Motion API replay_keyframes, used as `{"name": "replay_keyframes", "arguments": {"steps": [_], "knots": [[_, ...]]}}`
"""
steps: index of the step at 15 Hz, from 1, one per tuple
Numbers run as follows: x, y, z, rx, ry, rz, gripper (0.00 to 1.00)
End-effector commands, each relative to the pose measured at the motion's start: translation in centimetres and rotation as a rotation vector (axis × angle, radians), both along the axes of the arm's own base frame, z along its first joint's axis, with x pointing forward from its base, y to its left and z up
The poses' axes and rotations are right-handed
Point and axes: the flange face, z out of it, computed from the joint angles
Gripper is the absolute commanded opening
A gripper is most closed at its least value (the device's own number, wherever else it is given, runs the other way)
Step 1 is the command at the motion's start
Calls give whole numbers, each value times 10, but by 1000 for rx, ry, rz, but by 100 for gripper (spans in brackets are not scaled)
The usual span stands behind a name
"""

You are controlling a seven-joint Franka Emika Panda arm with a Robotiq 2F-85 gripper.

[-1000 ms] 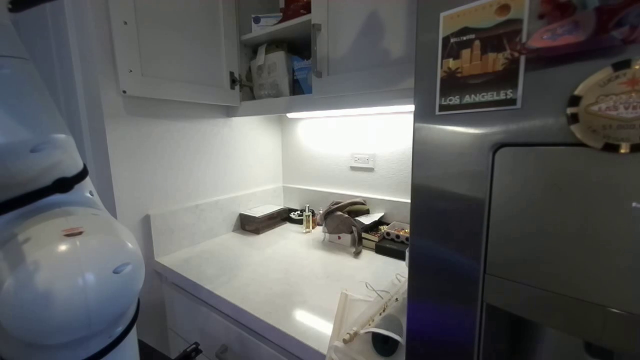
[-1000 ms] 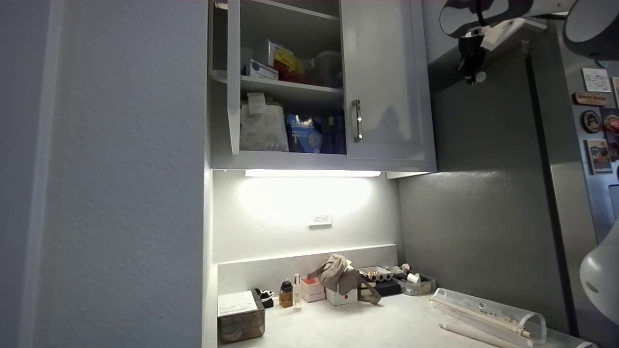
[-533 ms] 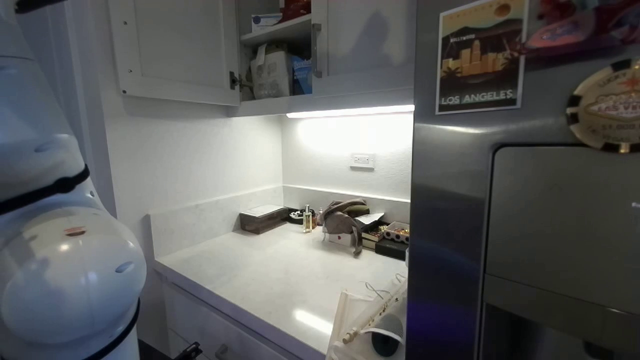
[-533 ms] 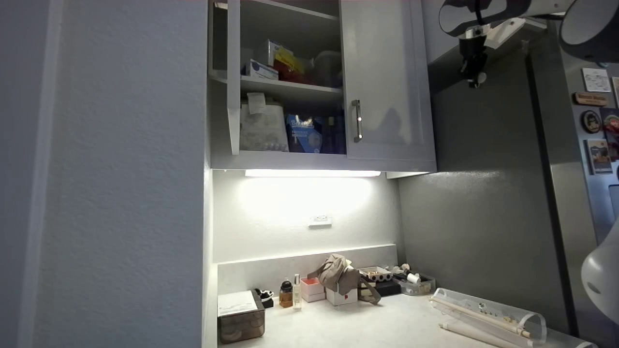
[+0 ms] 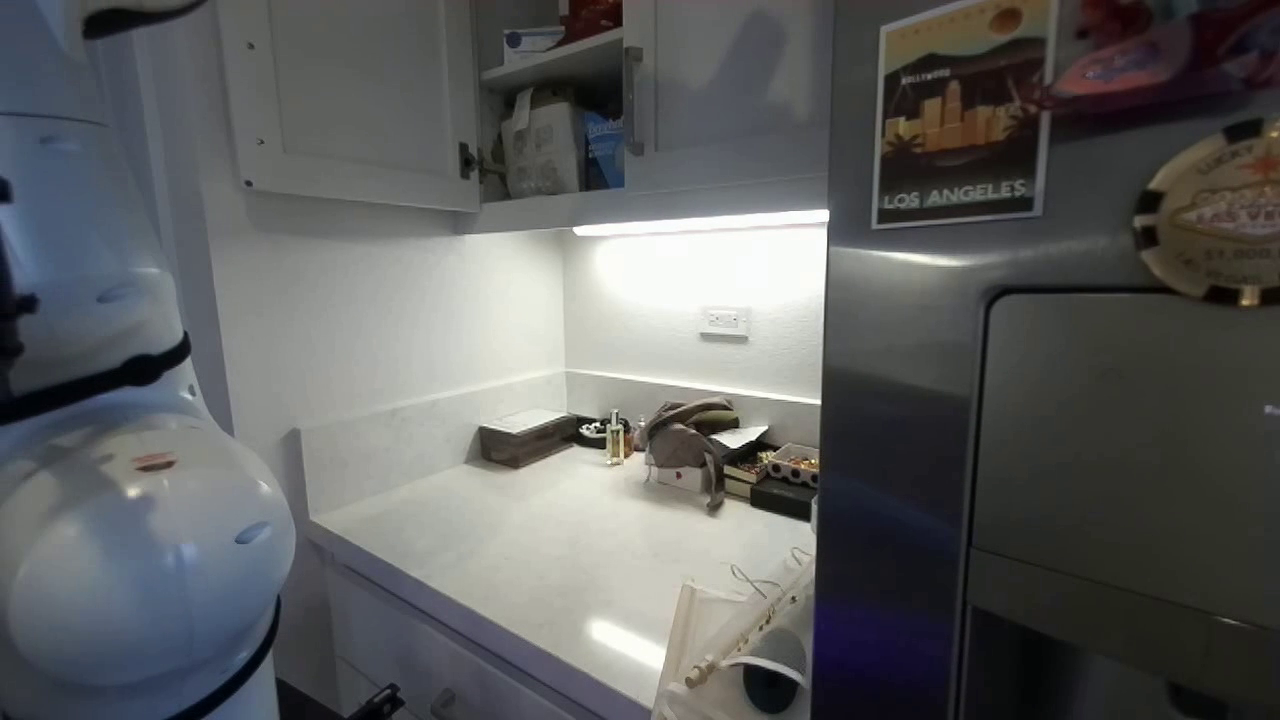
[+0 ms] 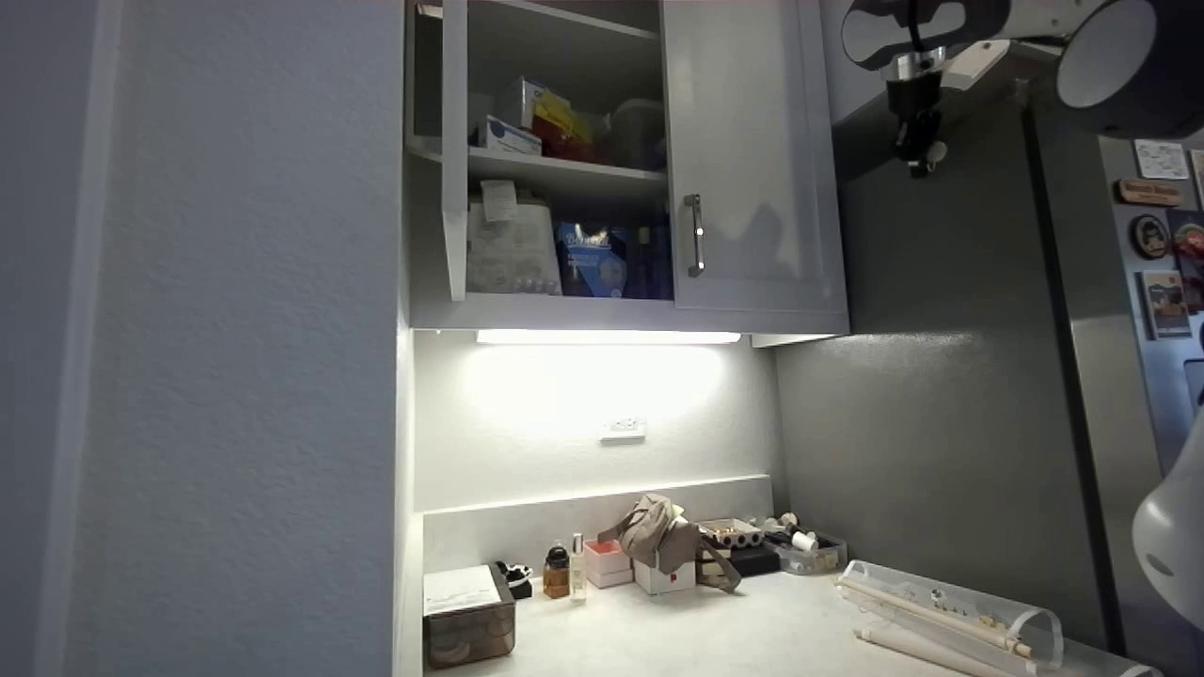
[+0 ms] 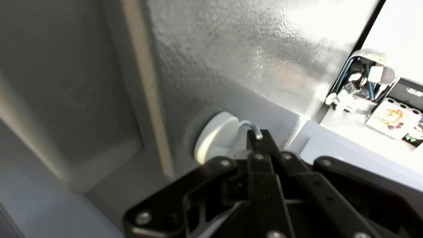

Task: Close the right cabinet door then hang the white net on the hanger on the side of the fridge

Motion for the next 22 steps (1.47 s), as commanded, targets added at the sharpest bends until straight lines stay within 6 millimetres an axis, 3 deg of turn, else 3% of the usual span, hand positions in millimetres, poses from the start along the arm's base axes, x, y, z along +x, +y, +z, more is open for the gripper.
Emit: {"name": "replay_keyframes", "arguments": {"steps": [1, 8, 14, 18, 22], "knots": [[5, -1, 3, 17, 52, 25, 0], [14, 0, 1, 31, 63, 31, 0], [34, 35, -3, 92, 47, 135, 0], [53, 61, -31, 149, 135, 193, 0], [66, 69, -66, 199, 209, 177, 0]]}}
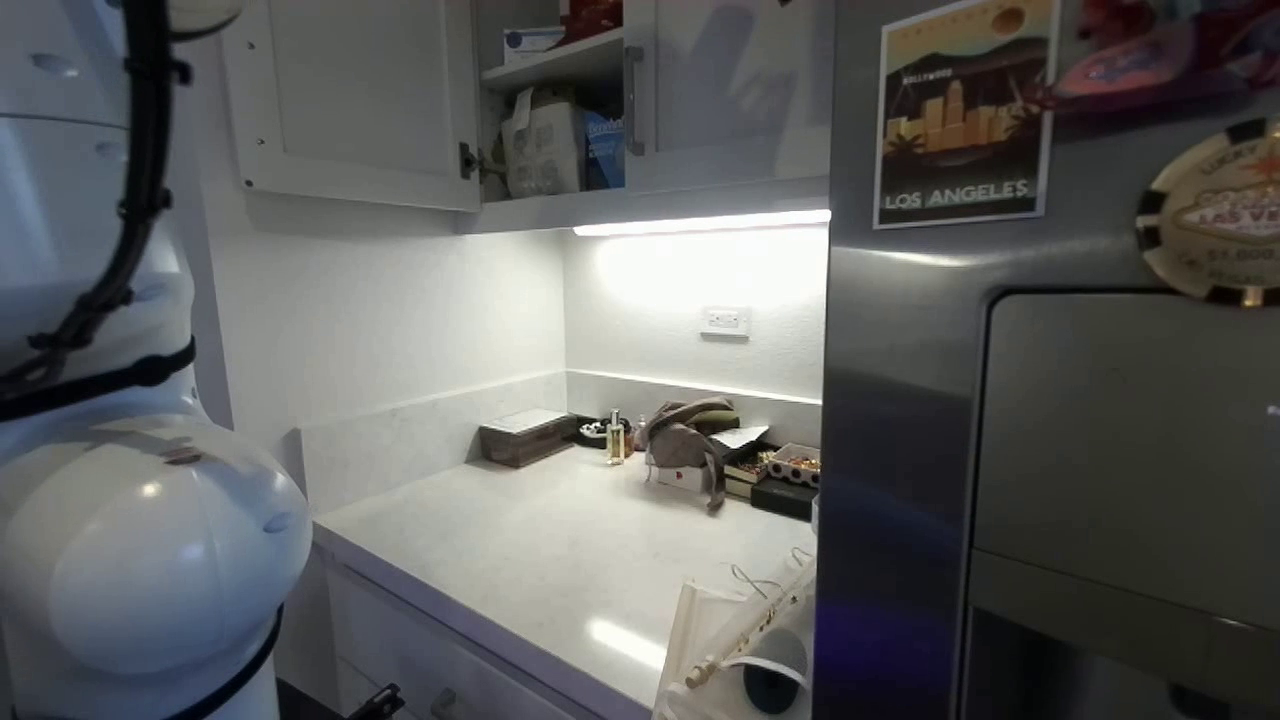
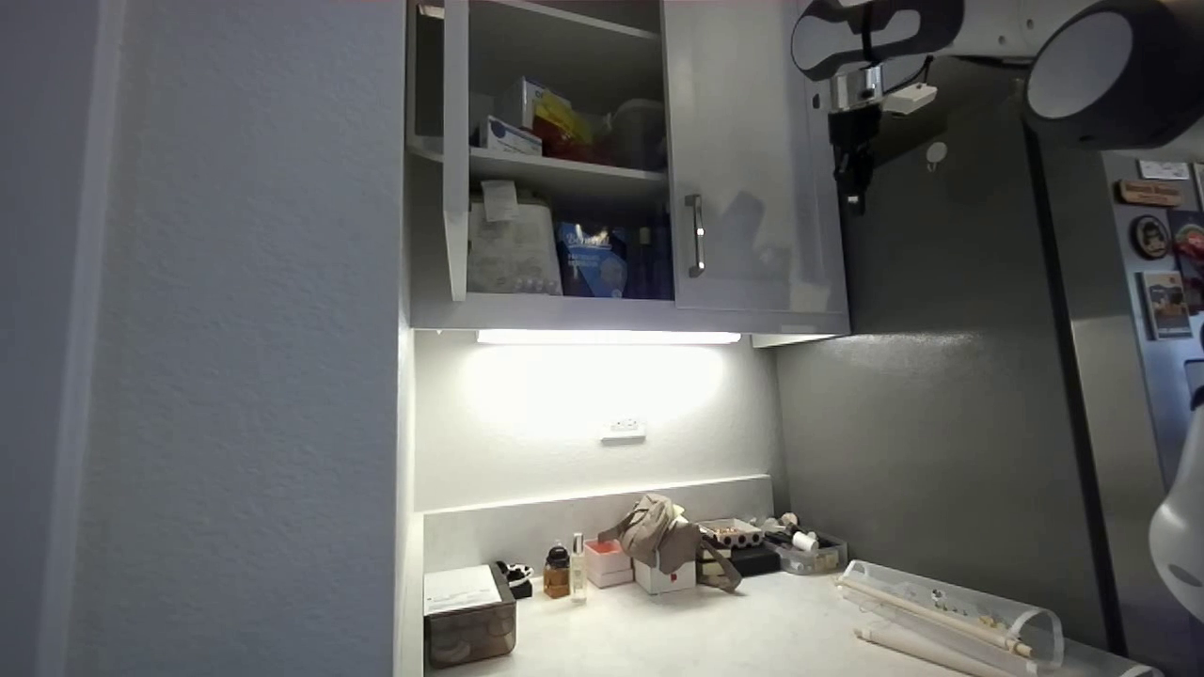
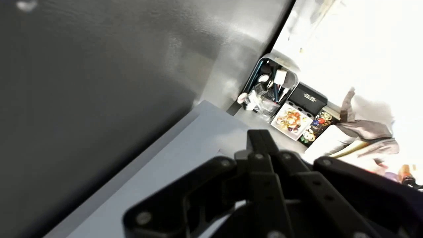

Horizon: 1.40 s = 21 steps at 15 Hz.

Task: Close the right cabinet door then hang the white net on the hanger on the side of the fridge

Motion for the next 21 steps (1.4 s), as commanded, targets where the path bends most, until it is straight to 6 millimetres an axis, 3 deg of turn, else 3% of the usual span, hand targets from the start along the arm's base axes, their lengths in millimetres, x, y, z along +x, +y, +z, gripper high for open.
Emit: {"name": "replay_keyframes", "arguments": {"steps": [1, 2, 3, 5, 14, 21], "knots": [[2, 4, -28, 39, 36, -19, 0], [5, 1, -36, 52, 20, -47, 0], [4, 1, -43, 76, 14, -73, 26], [4, 2, -57, 101, -6, -119, 32], [-23, 16, -111, 162, -31, -118, 99], [-50, 28, -163, 182, 18, -75, 100]]}}
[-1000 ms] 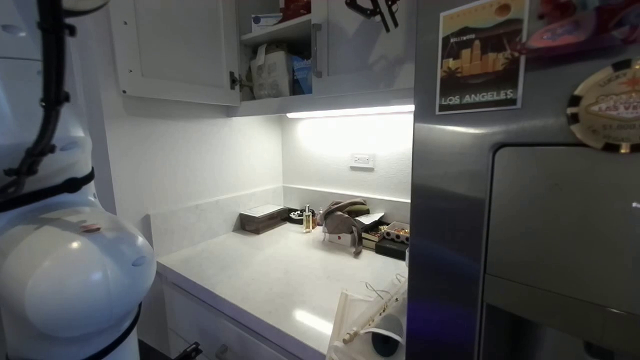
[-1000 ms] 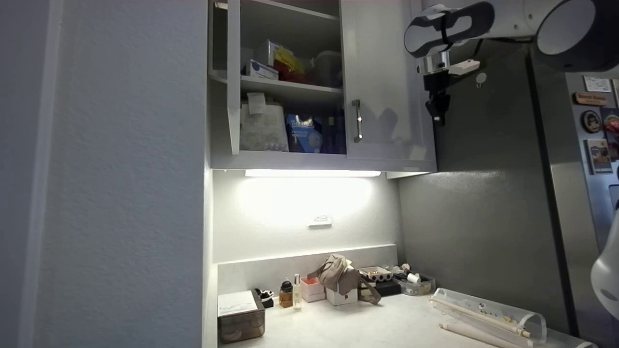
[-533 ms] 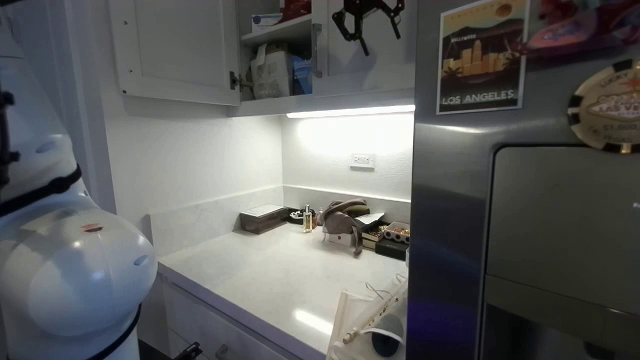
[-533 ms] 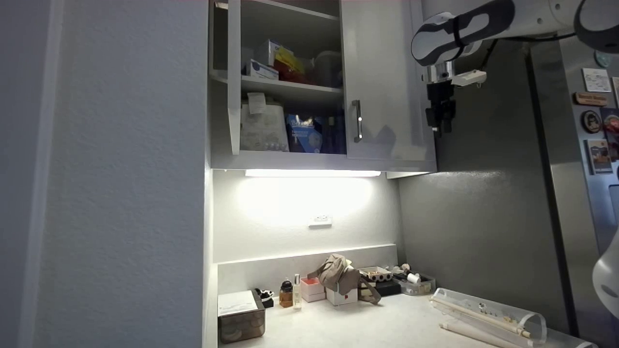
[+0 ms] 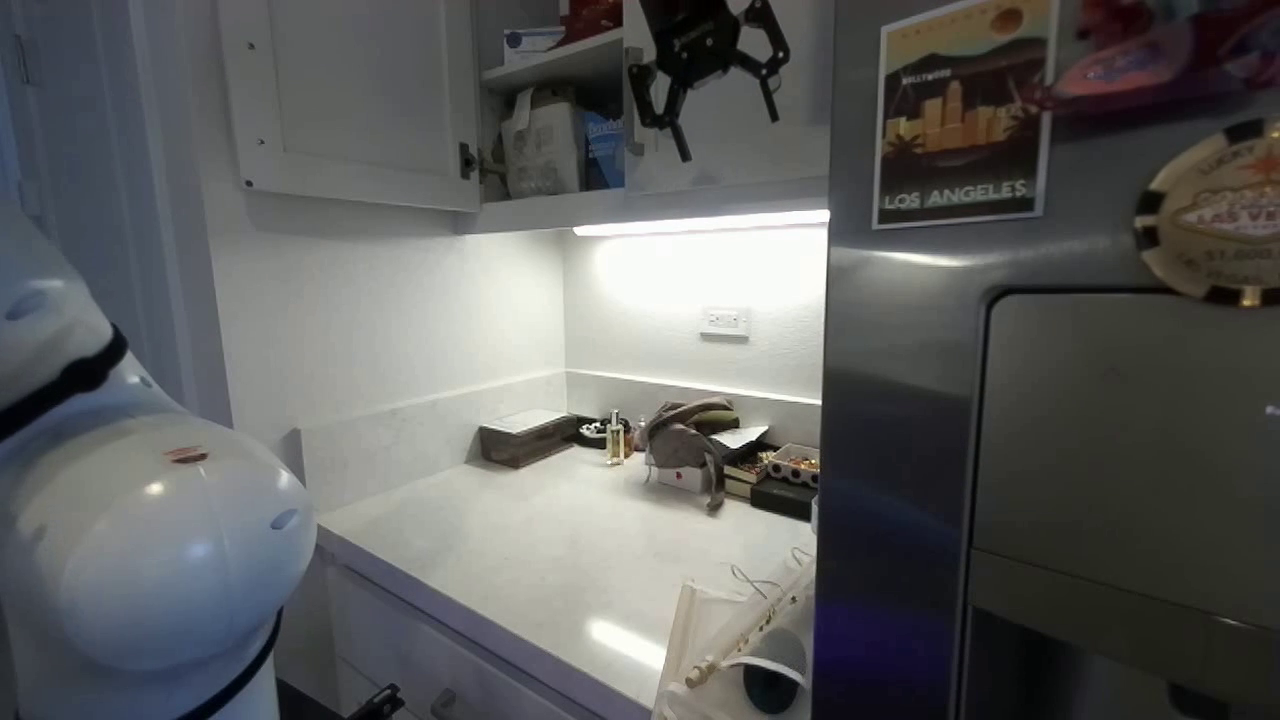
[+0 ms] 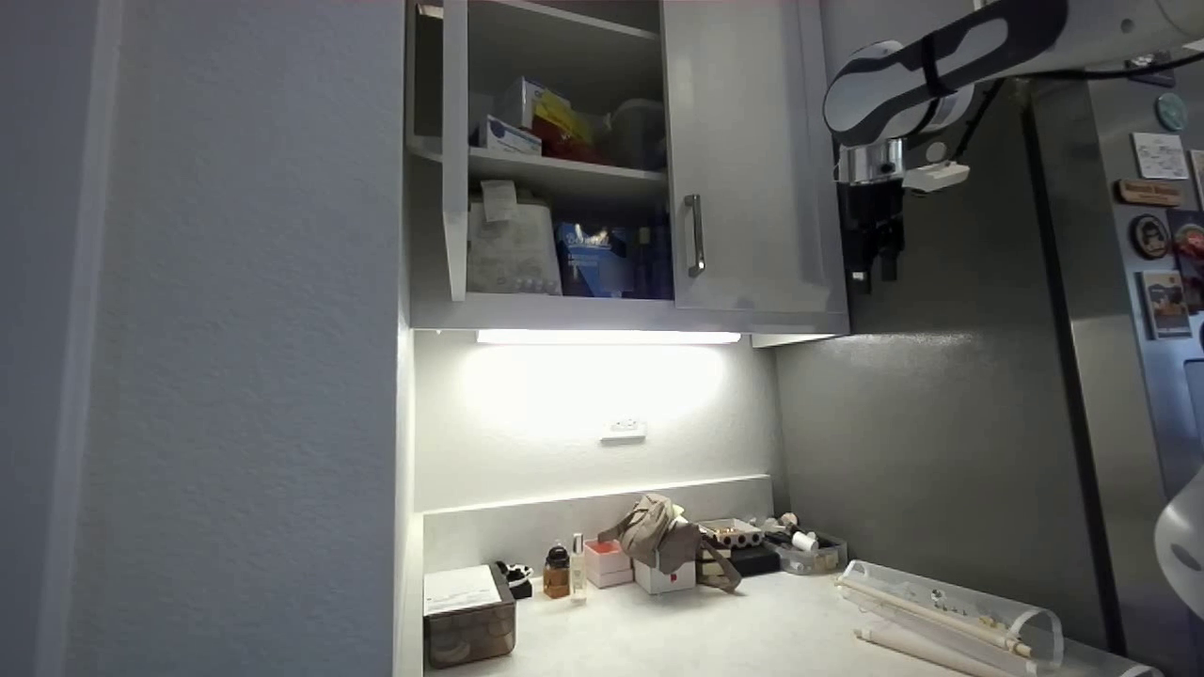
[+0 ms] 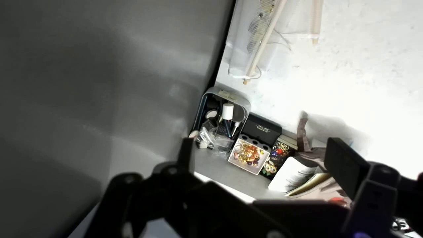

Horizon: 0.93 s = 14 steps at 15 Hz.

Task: Close the right cabinet door then hang the white net on the hanger on the side of the fridge

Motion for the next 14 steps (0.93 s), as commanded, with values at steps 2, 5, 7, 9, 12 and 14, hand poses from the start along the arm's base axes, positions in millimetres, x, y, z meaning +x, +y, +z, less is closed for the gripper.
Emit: {"name": "replay_keyframes", "arguments": {"steps": [2, 5, 7, 9, 12, 14], "knots": [[-21, 14, -33, 30, 4, 21, 100], [-24, 19, -45, 32, 24, 33, 100], [-18, 13, -42, 29, 51, 35, 100], [-19, 15, -41, 28, 45, 42, 100], [-18, 16, -41, 28, 43, 43, 100], [-18, 16, -40, 28, 43, 43, 100]]}}
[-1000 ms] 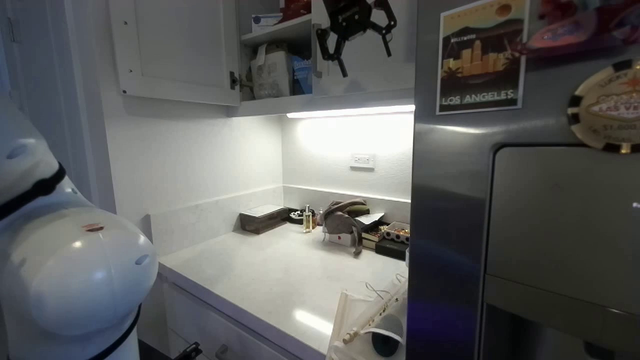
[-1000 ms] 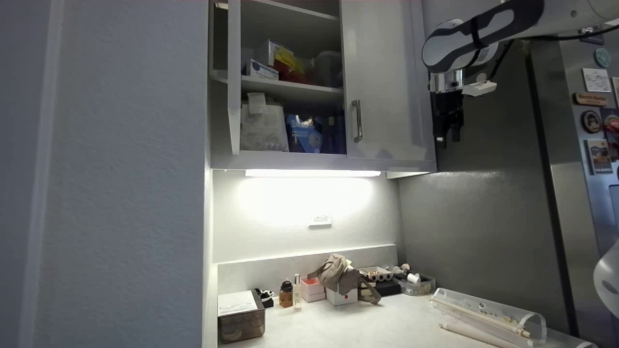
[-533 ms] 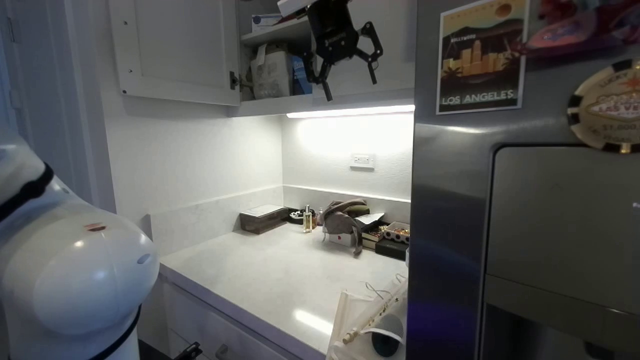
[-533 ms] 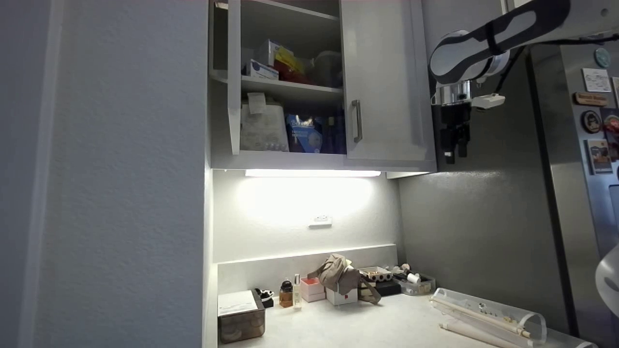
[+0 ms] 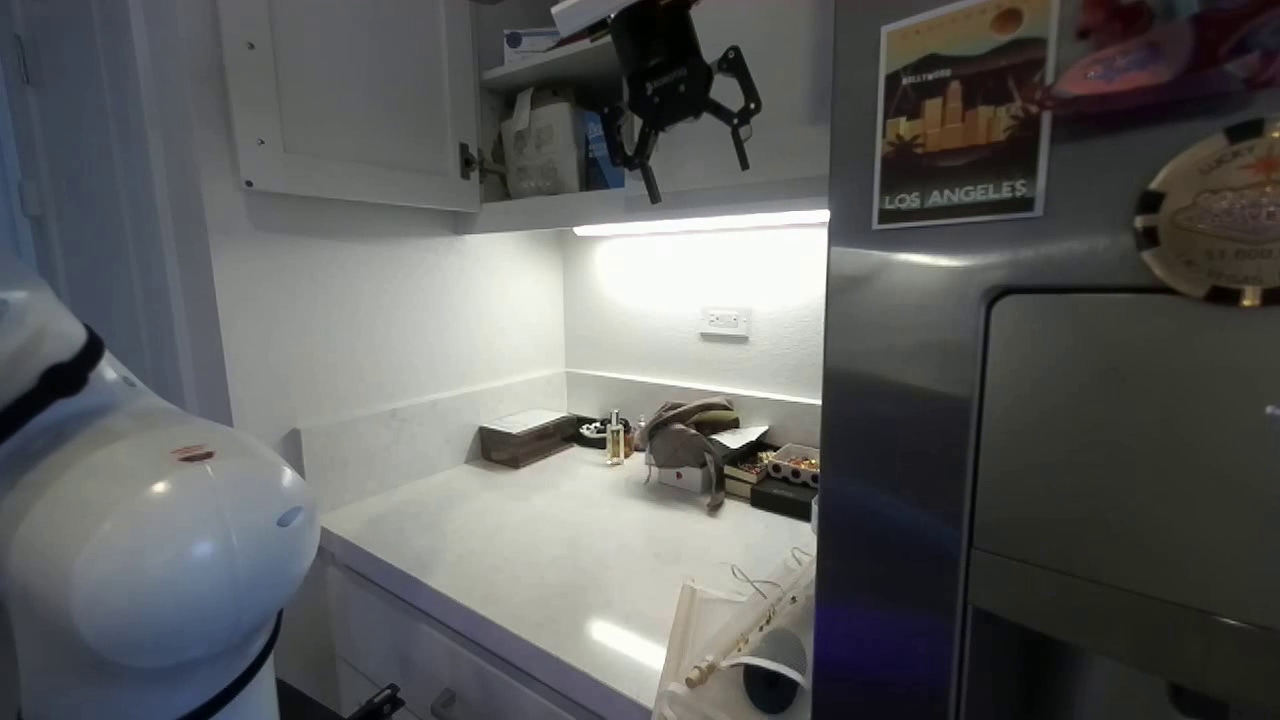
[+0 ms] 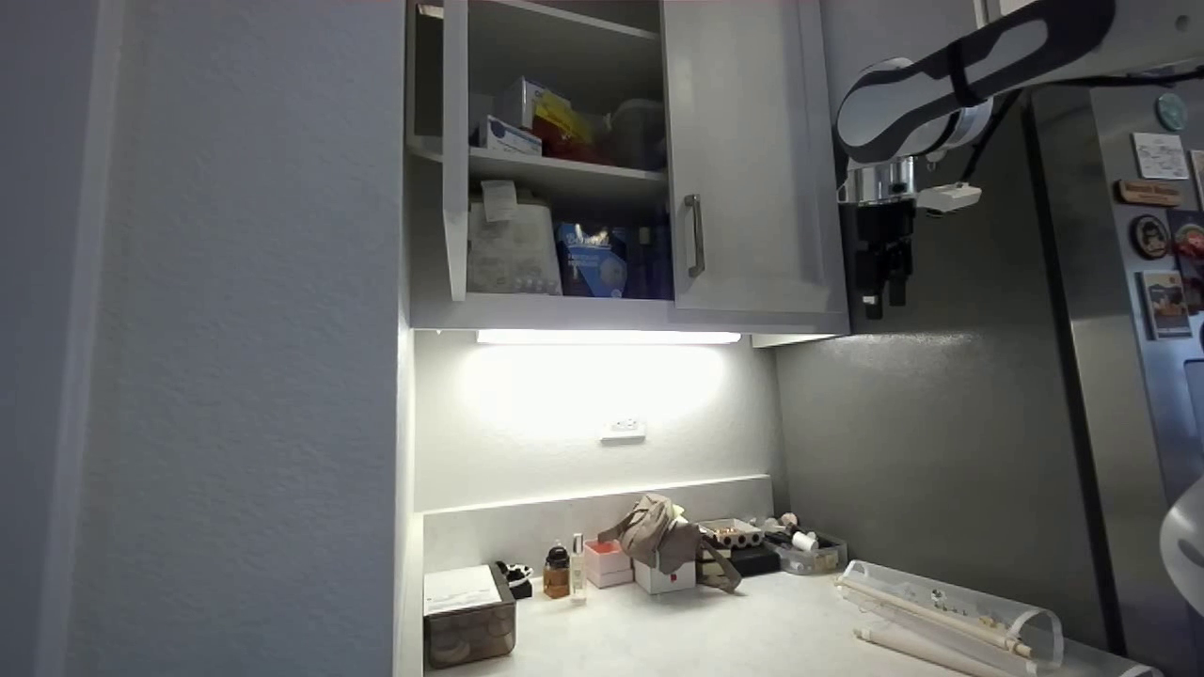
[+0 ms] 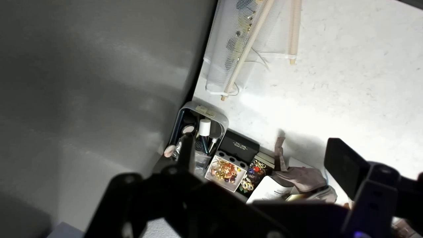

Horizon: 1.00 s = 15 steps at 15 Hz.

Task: Close the right cabinet door then hang the white net on the hanger on the side of the fridge

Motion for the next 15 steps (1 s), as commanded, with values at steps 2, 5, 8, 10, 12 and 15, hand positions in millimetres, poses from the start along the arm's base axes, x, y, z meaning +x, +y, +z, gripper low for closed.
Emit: {"name": "replay_keyframes", "arguments": {"steps": [2, 5, 8, 10, 12, 15], "knots": [[3, 1, -11, -1, 7, 6, 100], [6, 3, -26, 9, 43, 12, 100], [10, 5, -43, 10, 80, 21, 100], [13, 7, -58, 7, 112, 12, 100], [17, 6, -71, 9, 135, 15, 100], [26, 5, -93, 13, 162, 42, 100]]}}
